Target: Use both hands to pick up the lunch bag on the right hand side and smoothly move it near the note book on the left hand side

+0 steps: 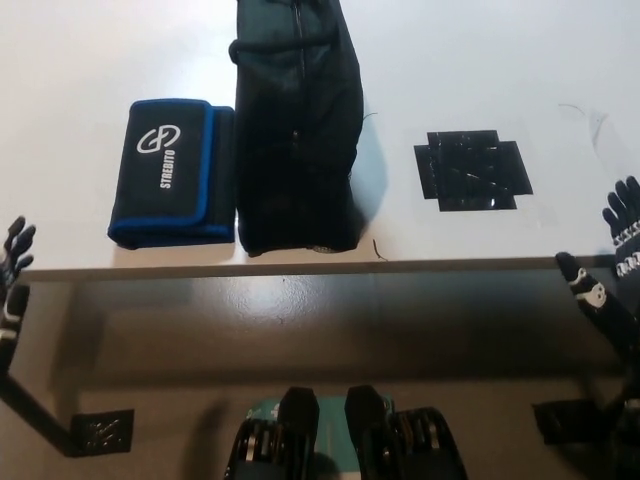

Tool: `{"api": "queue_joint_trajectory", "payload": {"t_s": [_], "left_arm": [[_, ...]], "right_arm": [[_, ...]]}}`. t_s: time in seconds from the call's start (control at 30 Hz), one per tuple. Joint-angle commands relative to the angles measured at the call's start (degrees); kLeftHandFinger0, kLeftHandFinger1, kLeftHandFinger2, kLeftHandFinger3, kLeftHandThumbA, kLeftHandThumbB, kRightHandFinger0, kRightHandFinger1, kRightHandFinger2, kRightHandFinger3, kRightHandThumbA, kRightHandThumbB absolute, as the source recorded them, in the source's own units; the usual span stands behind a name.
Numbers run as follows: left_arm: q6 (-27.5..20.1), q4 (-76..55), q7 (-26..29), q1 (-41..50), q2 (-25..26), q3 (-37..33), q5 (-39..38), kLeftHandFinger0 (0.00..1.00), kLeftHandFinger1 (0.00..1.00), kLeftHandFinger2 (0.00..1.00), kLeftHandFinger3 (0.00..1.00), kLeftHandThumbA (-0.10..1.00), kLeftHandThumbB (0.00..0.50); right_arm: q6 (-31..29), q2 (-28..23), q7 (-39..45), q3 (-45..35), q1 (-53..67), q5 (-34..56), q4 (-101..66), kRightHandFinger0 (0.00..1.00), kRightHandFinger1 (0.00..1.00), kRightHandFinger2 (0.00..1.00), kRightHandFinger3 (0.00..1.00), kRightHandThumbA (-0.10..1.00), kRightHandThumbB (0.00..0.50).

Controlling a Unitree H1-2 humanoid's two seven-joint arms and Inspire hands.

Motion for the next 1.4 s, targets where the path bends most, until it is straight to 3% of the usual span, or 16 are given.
{"api": "queue_joint_trajectory", "payload": {"t_s": [0.0, 0.17, 0.2, 0.27, 0.37, 0.53, 0.73, 1.03, 1.37], "left_arm": [[-10.48, 2.87, 0.93, 1.83, 0.94, 2.54, -4.03, 1.00, 1.00, 1.00, 1.00, 1.00, 0.341], [-13.51, 8.03, -0.42, 3.77, 1.54, 2.68, -5.32, 1.00, 1.00, 1.00, 1.00, 1.00, 0.311], [-13.67, 9.41, -0.53, 4.19, 1.50, 2.84, -5.66, 1.00, 1.00, 1.00, 1.00, 1.00, 0.266], [-13.67, 11.55, -0.58, 4.57, 1.58, 3.06, -5.77, 1.00, 1.00, 1.00, 1.00, 1.00, 0.252], [-13.67, 15.05, -1.24, 5.10, 1.78, 3.32, -6.63, 1.00, 1.00, 1.00, 1.00, 1.00, 0.302], [-13.67, 18.90, -1.12, 6.03, 1.53, 3.87, -6.94, 1.00, 1.00, 1.00, 1.00, 1.00, 0.287], [-13.67, 19.87, -2.01, 7.64, 0.97, 4.15, -8.01, 1.00, 1.00, 1.00, 1.00, 1.00, 0.333], [-13.67, 20.01, -2.67, 7.47, 0.79, 4.72, -8.96, 1.00, 1.00, 1.00, 1.00, 1.00, 0.325], [-13.67, 20.49, -3.19, 6.54, 0.90, 5.13, -9.12, 1.00, 1.00, 1.00, 1.00, 1.00, 0.300]], "right_arm": [[-6.68, -1.26, 1.49, -1.07, 0.89, 1.10, 2.05, 1.00, 1.00, 1.00, 1.00, 1.00, 0.331], [-8.18, -0.98, 1.31, -1.43, 2.63, 0.21, 6.60, 1.00, 1.00, 1.00, 1.00, 1.00, 0.266], [-8.18, -0.97, 1.58, -1.53, 3.09, 0.28, 7.41, 1.00, 1.00, 1.00, 1.00, 1.00, 0.258], [-8.18, -1.07, 2.16, -1.59, 3.71, 0.46, 8.45, 1.00, 1.00, 1.00, 1.00, 1.00, 0.247], [-8.18, -1.06, 2.98, -2.10, 4.64, 0.68, 9.78, 1.00, 1.00, 1.00, 1.00, 1.00, 0.252], [-8.18, -1.22, 4.46, -2.14, 6.16, 1.89, 10.82, 1.00, 1.00, 1.00, 1.00, 1.00, 0.253], [-8.18, -0.84, 5.33, -2.13, 7.29, 0.88, 11.33, 1.00, 1.00, 1.00, 1.00, 1.00, 0.244], [-8.18, -0.70, 5.57, -3.44, 6.79, 0.07, 13.57, 1.00, 1.00, 1.00, 1.00, 1.00, 0.258], [-8.18, -0.49, 6.15, -4.19, 6.44, 0.15, 14.32, 1.00, 1.00, 1.00, 1.00, 1.00, 0.237]]}}
